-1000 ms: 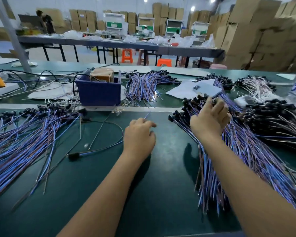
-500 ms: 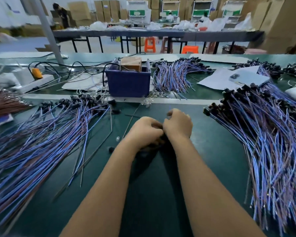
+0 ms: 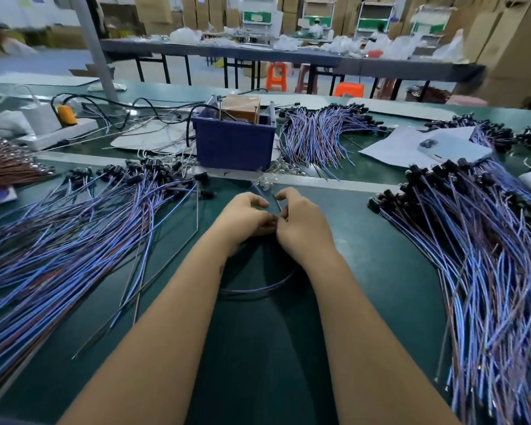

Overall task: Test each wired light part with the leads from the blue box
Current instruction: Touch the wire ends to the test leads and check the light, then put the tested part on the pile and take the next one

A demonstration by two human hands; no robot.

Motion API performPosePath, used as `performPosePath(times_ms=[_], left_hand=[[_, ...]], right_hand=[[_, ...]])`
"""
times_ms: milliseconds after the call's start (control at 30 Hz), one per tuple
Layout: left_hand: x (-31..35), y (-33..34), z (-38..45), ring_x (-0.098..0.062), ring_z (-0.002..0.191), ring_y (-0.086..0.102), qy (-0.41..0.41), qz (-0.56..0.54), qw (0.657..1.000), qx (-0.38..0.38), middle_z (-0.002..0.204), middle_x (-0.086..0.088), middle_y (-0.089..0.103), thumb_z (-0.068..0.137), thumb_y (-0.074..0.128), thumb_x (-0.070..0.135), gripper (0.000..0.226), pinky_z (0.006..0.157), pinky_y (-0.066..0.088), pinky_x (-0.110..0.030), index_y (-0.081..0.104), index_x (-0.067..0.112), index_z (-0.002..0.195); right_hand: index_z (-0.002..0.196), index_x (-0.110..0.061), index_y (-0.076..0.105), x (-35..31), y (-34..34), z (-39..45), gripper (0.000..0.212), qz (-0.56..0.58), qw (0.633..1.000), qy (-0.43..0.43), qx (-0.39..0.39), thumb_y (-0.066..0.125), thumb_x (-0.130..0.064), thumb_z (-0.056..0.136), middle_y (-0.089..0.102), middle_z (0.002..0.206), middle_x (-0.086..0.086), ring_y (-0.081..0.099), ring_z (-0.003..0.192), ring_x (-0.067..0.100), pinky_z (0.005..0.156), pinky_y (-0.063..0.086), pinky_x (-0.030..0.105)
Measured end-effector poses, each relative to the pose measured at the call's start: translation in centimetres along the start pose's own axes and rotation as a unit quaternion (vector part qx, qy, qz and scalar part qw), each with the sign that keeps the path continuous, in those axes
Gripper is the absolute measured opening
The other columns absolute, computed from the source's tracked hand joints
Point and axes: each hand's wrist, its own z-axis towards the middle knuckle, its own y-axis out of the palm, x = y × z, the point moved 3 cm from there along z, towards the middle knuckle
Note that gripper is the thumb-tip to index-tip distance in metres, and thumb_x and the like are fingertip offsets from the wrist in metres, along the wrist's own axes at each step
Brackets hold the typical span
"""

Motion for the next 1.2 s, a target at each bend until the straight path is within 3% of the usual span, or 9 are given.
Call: performPosePath(times_ms=[100,200,333,433,567,767,867,967,1200], left_hand=[[0.2,-0.7,-0.2,-0.011,0.063,0.07,-0.028,-0.037,0.997,-0.062,0.079,-0.011,0.069,0.095,0.046,-0.007,0.016,0.064,0.059,-0.021,0.048,0.009,0.093],[0.7,-1.1,-0.7,-0.004,0.068,0.07,0.008,0.098,0.991,-0.089,0.077,0.002,0.073,0.097,0.047,0.001,0.014,0.058,0.057,-0.021,0.054,0.013,0.093],[1.4,-1.0,-0.8,-0.013,0.076,0.071,0.069,0.262,0.962,-0.026,0.082,0.002,0.074,0.094,0.05,0.014,0.01,0.053,0.052,-0.026,0.057,0.019,0.088],[2.0,-2.2,-1.1,-0.015,0.06,0.069,0.075,0.386,0.919,0.021,0.073,0.002,0.072,0.094,0.05,0.023,0.014,0.056,0.052,-0.024,0.058,0.018,0.084],[1.7,-1.5,-3.8,-0.02,0.054,0.068,-0.138,0.281,0.926,-0.21,0.07,-0.014,0.072,0.104,0.036,0.029,0.034,0.047,0.049,-0.019,0.057,0.007,0.089],[1.8,1.1,-5.6,-0.028,0.09,0.071,-0.16,0.195,0.826,-0.504,0.112,-0.024,0.066,0.099,0.032,0.039,0.042,0.064,0.057,-0.029,0.06,0.008,0.106],[1.1,0.0,-4.3,-0.027,0.084,0.073,-0.138,0.128,0.887,-0.421,0.101,-0.02,0.072,0.096,0.04,0.037,0.037,0.061,0.057,-0.027,0.063,0.008,0.093],[0.3,-1.3,-2.4,-0.021,0.068,0.072,-0.085,0.043,0.975,-0.199,0.083,-0.015,0.073,0.102,0.041,0.022,0.033,0.053,0.055,-0.022,0.063,0.006,0.085],[0.1,0.2,-1.2,-0.008,0.057,0.066,0.039,0.008,0.998,-0.04,0.075,-0.001,0.069,0.099,0.048,0.009,0.014,0.049,0.052,-0.019,0.061,0.011,0.1]], right_hand=[[0.127,-0.014,0.047,-0.2,-0.3,-0.2,0.044,-0.021,1.0,0.01,0.004,0.054,-0.004,0.085,0.063,0.107,0.012,0.056,0.103,0.033,0.074,0.039,0.033],[0.127,-0.015,0.048,-0.3,-0.4,-0.3,0.045,-0.017,1.0,0.015,-0.013,0.057,-0.006,0.084,0.065,0.106,0.012,0.057,0.104,0.032,0.072,0.035,0.029],[0.128,-0.017,0.049,-0.1,-0.6,-0.3,0.051,-0.016,0.998,0.034,-0.041,0.06,-0.005,0.08,0.067,0.104,0.01,0.059,0.102,0.029,0.073,0.038,0.026],[0.126,-0.015,0.048,0.0,-0.9,-0.5,0.05,-0.04,0.997,0.047,-0.039,0.056,-0.001,0.078,0.066,0.101,0.01,0.058,0.1,0.031,0.071,0.04,0.028],[0.124,-0.01,0.044,-0.4,-1.0,-0.6,0.048,-0.083,0.995,0.048,-0.007,0.055,0.0,0.079,0.063,0.104,0.014,0.058,0.097,0.036,0.066,0.037,0.034],[0.13,-0.009,0.037,0.6,-0.7,-0.1,0.055,-0.049,0.998,0.049,-0.011,0.052,0.0,0.078,0.064,0.1,0.016,0.06,0.093,0.036,0.068,0.042,0.036],[0.136,-0.014,0.039,1.4,-0.6,0.0,0.06,0.011,0.997,0.068,0.031,0.054,-0.004,0.079,0.067,0.091,0.008,0.062,0.09,0.032,0.074,0.047,0.035],[0.133,-0.014,0.045,1.8,-0.8,0.1,0.055,0.176,0.974,0.117,0.083,0.061,-0.008,0.08,0.057,0.071,-0.008,0.058,0.067,0.01,0.059,0.042,0.016],[0.126,-0.005,0.049,0.4,0.1,0.7,0.04,0.561,0.803,0.16,0.122,0.058,0.007,0.089,0.057,0.075,0.005,0.052,0.06,0.015,0.058,0.047,0.024]])
